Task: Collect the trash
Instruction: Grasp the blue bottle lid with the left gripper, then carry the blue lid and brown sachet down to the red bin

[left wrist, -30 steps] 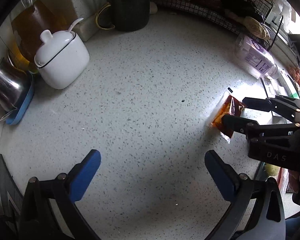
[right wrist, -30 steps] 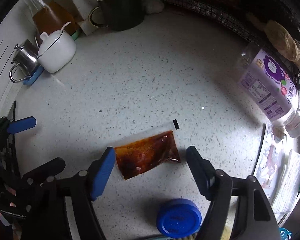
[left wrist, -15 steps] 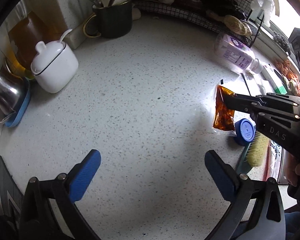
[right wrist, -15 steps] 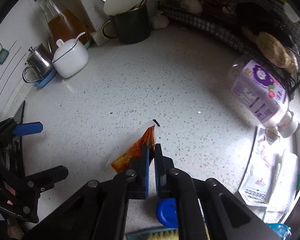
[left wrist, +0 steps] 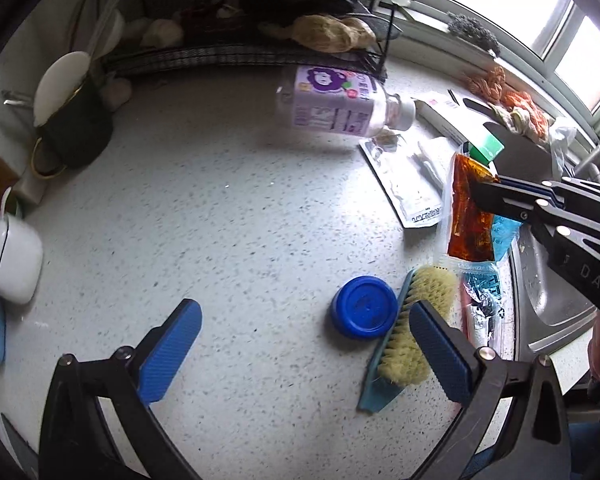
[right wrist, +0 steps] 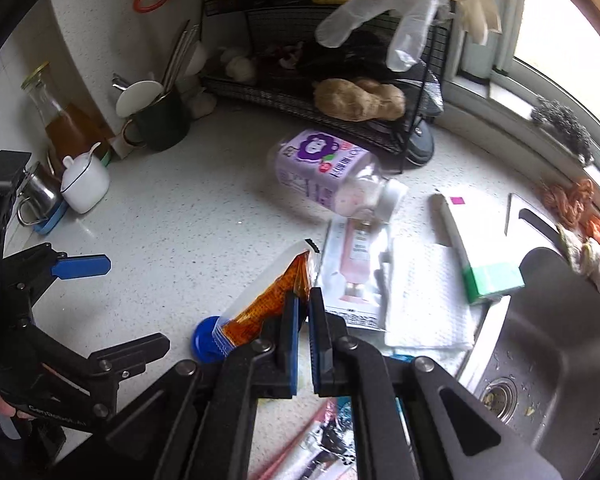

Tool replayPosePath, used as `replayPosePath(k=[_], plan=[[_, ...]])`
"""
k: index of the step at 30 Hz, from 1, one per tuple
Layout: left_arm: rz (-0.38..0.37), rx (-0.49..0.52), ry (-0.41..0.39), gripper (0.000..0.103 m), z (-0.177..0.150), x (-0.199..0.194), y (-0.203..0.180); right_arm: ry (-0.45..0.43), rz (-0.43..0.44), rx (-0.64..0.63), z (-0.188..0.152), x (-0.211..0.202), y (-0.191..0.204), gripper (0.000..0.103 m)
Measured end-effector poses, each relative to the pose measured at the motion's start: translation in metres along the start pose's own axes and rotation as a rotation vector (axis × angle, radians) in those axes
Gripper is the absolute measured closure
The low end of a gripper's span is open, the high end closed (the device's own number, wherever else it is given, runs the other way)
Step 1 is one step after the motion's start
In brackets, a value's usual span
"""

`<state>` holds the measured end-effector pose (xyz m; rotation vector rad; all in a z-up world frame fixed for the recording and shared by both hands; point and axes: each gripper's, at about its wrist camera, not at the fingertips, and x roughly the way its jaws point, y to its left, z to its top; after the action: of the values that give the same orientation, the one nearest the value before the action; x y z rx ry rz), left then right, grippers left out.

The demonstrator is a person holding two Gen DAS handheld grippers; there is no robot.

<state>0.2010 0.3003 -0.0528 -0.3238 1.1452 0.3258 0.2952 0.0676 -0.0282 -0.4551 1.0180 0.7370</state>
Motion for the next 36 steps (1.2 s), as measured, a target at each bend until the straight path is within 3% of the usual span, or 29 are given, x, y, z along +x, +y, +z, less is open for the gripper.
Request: replayPosePath(k=[7,11,16,17,19,20,26,36], plan=[[-0.015,0.061,0.066,0.000,0.007,0.034,-0.012,0.014,-0.038,0.082,-0.013,0.004,-0.016,0.099],[0.024,0.102,0.093,0.002,0.005,0.045,-0.017,0.024,-0.041,0.094,-0.014,0.005,-0.018,0.099],[-0.008,0.078,0.112,0.022,-0.003,0.051,-0.016,0.039,-0.036,0.093,-0.017,0.008,-0.016,0.099],[-0.006,0.082,0.106,0.030,-0.004,0.050,-0.017,0.042,-0.033,0.093,-0.017,0.010,-0.015,0.099],[-0.021,0.085,0.088,0.057,-0.004,0.044,-0.017,0.046,-0.023,0.090,-0.017,0.011,-0.014,0.099],[-0.022,0.075,0.089,0.060,-0.003,0.043,-0.016,0.047,-0.017,0.086,-0.018,0.012,-0.012,0.099],[0.002,0.031,0.076,0.060,-0.005,0.026,-0.011,0.030,0.034,0.064,-0.019,0.004,-0.007,0.099],[0.013,0.054,-0.017,0.060,-0.022,-0.030,-0.052,-0.022,0.078,0.039,-0.048,-0.037,-0.002,0.099]])
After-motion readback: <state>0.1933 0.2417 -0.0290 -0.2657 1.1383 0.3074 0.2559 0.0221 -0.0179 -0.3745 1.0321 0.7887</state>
